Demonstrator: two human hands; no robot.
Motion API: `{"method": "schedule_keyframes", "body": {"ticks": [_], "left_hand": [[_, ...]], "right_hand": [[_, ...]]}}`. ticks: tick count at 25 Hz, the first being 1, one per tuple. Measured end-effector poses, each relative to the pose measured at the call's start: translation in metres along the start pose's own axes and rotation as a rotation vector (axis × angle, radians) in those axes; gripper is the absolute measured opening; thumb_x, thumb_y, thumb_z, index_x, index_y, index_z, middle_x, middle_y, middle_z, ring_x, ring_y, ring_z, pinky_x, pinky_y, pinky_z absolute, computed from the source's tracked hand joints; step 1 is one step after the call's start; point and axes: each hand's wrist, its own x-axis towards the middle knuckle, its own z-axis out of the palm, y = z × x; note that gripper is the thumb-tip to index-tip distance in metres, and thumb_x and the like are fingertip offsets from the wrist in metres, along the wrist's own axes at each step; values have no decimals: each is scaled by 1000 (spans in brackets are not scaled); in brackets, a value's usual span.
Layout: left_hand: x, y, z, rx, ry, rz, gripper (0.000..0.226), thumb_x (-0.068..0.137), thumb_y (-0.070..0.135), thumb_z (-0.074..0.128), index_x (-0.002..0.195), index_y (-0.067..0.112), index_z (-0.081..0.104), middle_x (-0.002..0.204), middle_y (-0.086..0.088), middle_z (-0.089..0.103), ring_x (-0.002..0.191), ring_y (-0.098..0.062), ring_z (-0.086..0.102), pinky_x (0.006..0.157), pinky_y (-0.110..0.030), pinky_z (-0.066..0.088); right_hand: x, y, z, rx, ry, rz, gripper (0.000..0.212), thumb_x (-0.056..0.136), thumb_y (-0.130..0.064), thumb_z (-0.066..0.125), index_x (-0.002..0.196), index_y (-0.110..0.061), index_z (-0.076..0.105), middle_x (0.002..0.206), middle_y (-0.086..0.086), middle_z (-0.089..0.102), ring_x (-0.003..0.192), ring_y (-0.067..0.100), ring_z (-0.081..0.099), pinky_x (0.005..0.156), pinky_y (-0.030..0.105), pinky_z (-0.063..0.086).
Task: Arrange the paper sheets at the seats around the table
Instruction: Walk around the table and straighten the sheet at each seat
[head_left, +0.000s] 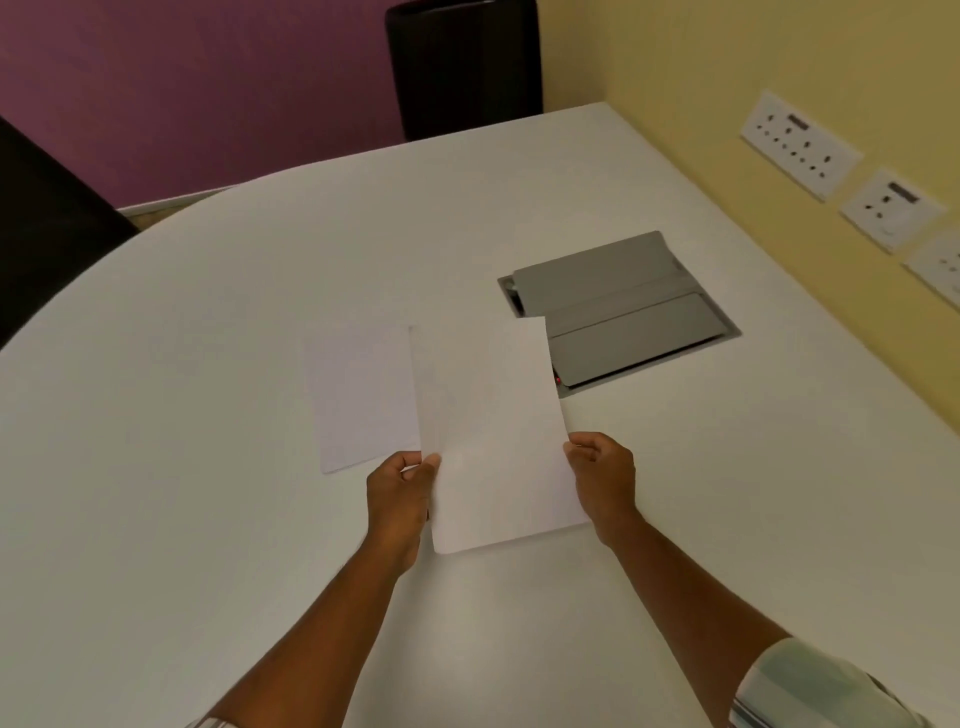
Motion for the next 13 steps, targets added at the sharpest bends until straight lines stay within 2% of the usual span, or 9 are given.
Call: {"method": "schedule_keyframes", "body": {"ticks": [3, 6, 8, 10, 13], "left_hand": [[-32, -16, 31, 40, -82, -28, 16, 94, 30, 78, 90, 15, 74, 90, -5, 80, 83, -25, 76, 76, -49, 64], [-60, -33, 64, 86, -188, -43, 25, 96, 28, 76, 91, 3, 70, 93, -13, 79, 88, -31, 78, 79, -49, 67], [-74, -44, 86, 144, -252, -61, 32, 98, 24, 73, 92, -6, 66, 95, -18, 78, 90, -34, 78, 81, -49, 67], [-85, -56, 108, 230, -301, -83, 31, 99, 21, 71, 93, -9, 64, 96, -21, 77, 90, -36, 77, 81, -48, 66], [-98, -72, 142, 351, -367, -112, 26, 98, 17, 73, 92, -8, 68, 91, -21, 77, 71, -26, 74, 68, -37, 61]], "right_hand": [[-12, 22, -47, -15, 61, 19, 22, 95, -13, 67, 115, -12, 76, 97, -5, 74, 96, 15, 71, 83, 24, 55], [-20, 43, -94, -78, 117, 14, 20, 95, -14, 67, 112, -12, 76, 92, -12, 71, 92, 7, 68, 76, 16, 49], [-24, 56, -126, -106, 148, 30, 18, 95, -13, 67, 110, -12, 77, 92, -10, 72, 94, 15, 70, 79, 20, 52], [-27, 68, -156, -137, 177, 45, 19, 95, -12, 65, 110, -9, 77, 98, -1, 76, 97, 20, 71, 88, 30, 56], [-28, 86, -196, -196, 219, 67, 20, 97, -11, 63, 112, -7, 77, 105, 4, 77, 101, 21, 70, 93, 32, 54]]}}
